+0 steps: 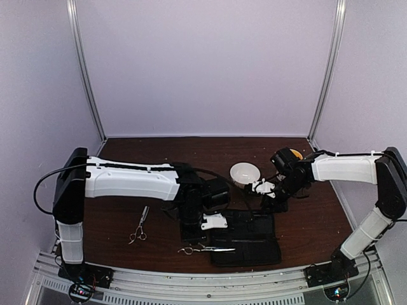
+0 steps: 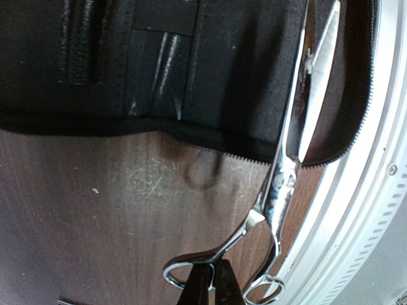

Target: Sort the hair-cutting tools

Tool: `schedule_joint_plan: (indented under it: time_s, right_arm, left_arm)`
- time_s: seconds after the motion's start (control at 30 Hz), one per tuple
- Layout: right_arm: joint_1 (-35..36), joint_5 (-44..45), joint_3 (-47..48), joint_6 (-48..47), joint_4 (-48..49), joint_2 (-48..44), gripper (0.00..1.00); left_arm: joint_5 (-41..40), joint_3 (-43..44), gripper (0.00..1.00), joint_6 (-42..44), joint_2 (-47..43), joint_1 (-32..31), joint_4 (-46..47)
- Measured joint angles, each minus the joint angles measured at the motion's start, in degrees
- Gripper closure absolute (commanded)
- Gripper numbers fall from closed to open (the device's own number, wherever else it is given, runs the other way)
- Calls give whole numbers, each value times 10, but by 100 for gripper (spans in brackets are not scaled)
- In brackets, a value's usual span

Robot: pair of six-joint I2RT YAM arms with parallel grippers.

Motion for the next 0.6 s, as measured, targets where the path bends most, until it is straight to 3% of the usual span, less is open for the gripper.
schedule_joint_plan:
  time_s: [0.27,0.5,0.6]
  right_arm:
    - [0,0,10,-5,-2,22,83]
    - [0,7,15,-5,5,33,79]
    - [2,13,15,-5,6,33,90]
  left_arm:
    - [6,0,100,0,26,-6,2]
    - [7,3,100,0,51,-6,3]
    - [7,5,100,0,52,-6,3]
